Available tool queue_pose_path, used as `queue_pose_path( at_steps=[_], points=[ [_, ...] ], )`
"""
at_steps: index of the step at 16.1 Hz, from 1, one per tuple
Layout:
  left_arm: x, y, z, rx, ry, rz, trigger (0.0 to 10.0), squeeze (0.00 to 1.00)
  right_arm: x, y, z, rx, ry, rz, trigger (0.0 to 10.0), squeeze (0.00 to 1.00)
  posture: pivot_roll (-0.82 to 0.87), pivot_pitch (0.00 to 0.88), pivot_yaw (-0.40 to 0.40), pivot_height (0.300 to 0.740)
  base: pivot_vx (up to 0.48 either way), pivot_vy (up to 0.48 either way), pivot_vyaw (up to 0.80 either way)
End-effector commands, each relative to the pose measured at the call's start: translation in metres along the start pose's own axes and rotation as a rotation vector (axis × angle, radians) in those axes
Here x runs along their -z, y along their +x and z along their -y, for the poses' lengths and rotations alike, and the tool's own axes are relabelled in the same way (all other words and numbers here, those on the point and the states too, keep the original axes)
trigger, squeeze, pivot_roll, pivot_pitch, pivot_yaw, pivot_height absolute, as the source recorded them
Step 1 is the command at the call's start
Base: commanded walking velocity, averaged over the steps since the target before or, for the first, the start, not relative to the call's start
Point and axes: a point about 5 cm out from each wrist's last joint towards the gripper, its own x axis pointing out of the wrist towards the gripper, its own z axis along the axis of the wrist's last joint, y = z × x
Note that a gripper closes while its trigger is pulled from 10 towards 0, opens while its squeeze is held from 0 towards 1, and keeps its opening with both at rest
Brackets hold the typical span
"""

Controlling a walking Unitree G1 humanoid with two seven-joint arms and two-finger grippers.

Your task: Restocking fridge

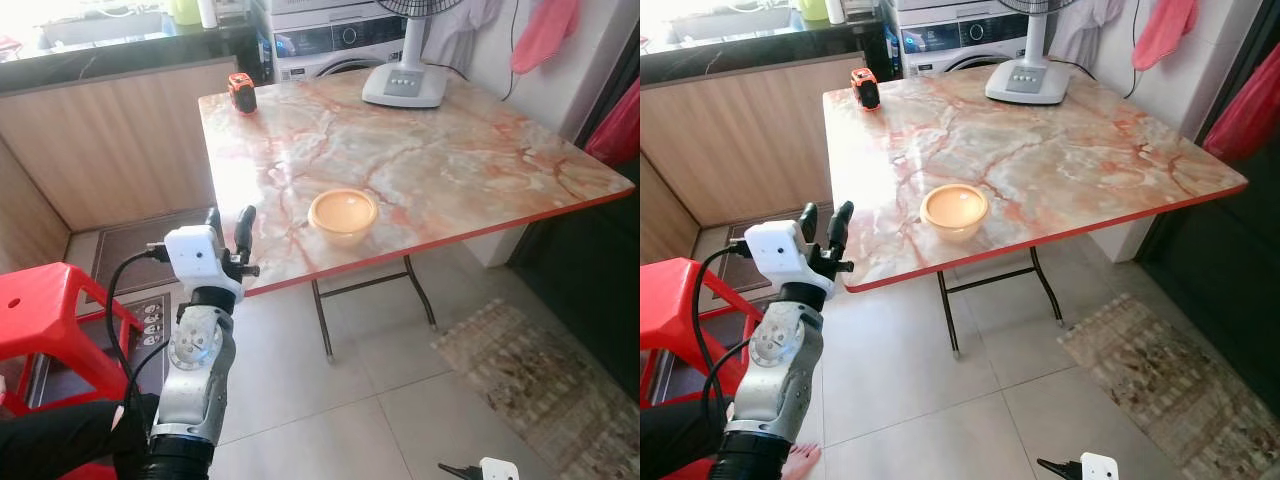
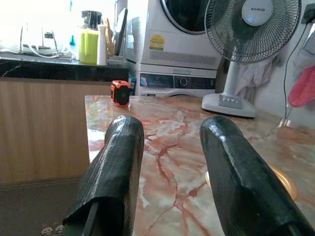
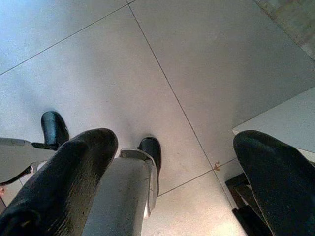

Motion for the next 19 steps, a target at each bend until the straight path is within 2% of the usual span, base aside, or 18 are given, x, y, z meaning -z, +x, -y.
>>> queue_pose_path(
  at_steps=[1,9,19],
  points=[
    [-0.0065,0.0038,0.0019,0.013,-0.002,0.017,10.0,0.0,0.0003,0.0,-0.0005,-0.001,-0.002,0.0,10.0,0.0,-0.03,0.0,0.054,0.74,0.0,0.0,0.0],
    [-0.012,0.0119,0.0065,0.039,-0.008,0.029,10.0,0.0,-0.0002,0.0003,-0.0015,-0.006,-0.023,-0.007,10.0,0.0,-0.04,0.0,0.061,0.74,0.264,0.0,0.0],
    [-0.0072,0.0095,0.0073,0.051,-0.009,0.003,10.0,0.0,-0.0004,0.0003,-0.0016,-0.008,-0.031,-0.004,10.0,0.0,-0.03,0.0,0.052,0.74,0.294,0.0,0.0]
  ],
)
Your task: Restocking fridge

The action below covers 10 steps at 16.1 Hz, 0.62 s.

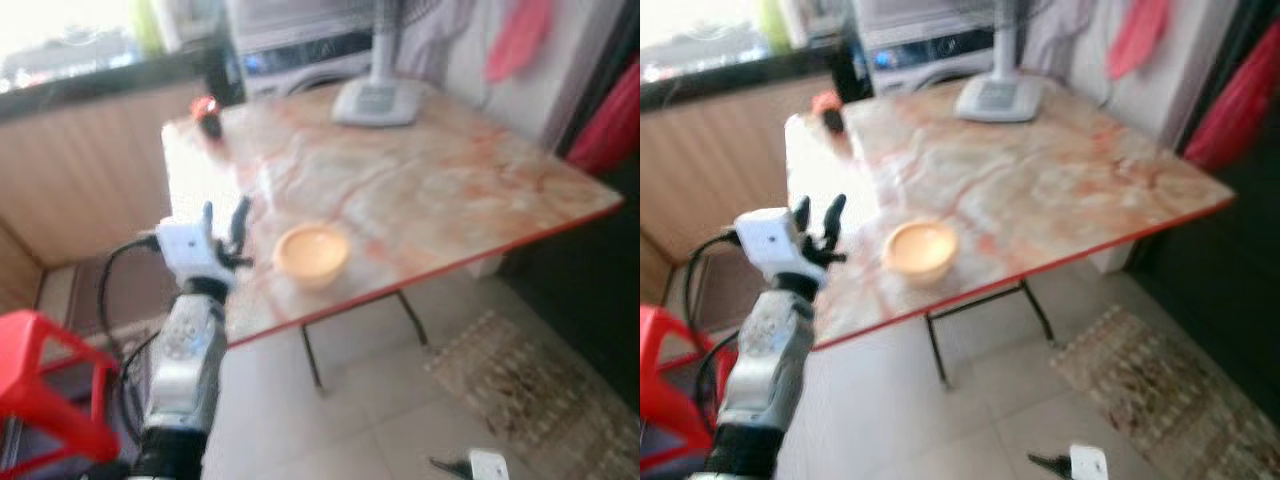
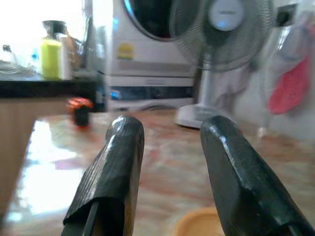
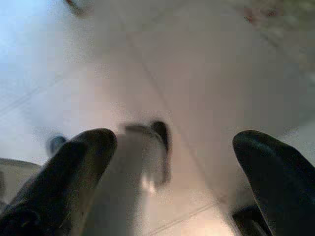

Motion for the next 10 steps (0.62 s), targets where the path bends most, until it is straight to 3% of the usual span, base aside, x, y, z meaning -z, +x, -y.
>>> queue_pose_path(
  at_steps=[1,4,7,8,10],
  points=[
    [-0.003,0.001,-0.002,0.003,0.011,0.005,10.0,0.0,-0.006,0.001,-0.001,-0.003,-0.002,0.02,10.0,0.0,-0.03,0.0,0.052,0.74,0.296,0.0,0.0],
    [-0.002,0.0,-0.004,-0.009,0.026,0.004,10.0,0.0,-0.007,0.001,-0.001,-0.004,-0.006,0.02,10.0,0.0,-0.02,0.0,0.045,0.74,0.292,0.0,0.0],
    [0.011,-0.005,0.003,0.032,0.004,-0.051,10.0,0.0,-0.007,0.001,-0.002,-0.013,-0.03,0.015,10.0,0.0,0.0,0.0,0.029,0.74,0.0,0.0,0.0],
    [0.016,-0.006,0.002,-0.012,-0.143,-0.095,10.0,0.0,-0.007,0.001,-0.002,-0.012,-0.028,0.016,10.0,0.0,0.0,0.0,0.029,0.74,0.0,0.0,0.0],
    [0.02,-0.006,-0.003,-0.084,-0.275,-0.127,10.0,0.0,-0.007,0.001,-0.002,-0.012,-0.024,0.019,10.0,0.0,-0.01,0.0,0.03,0.74,0.0,0.0,0.0]
  ],
)
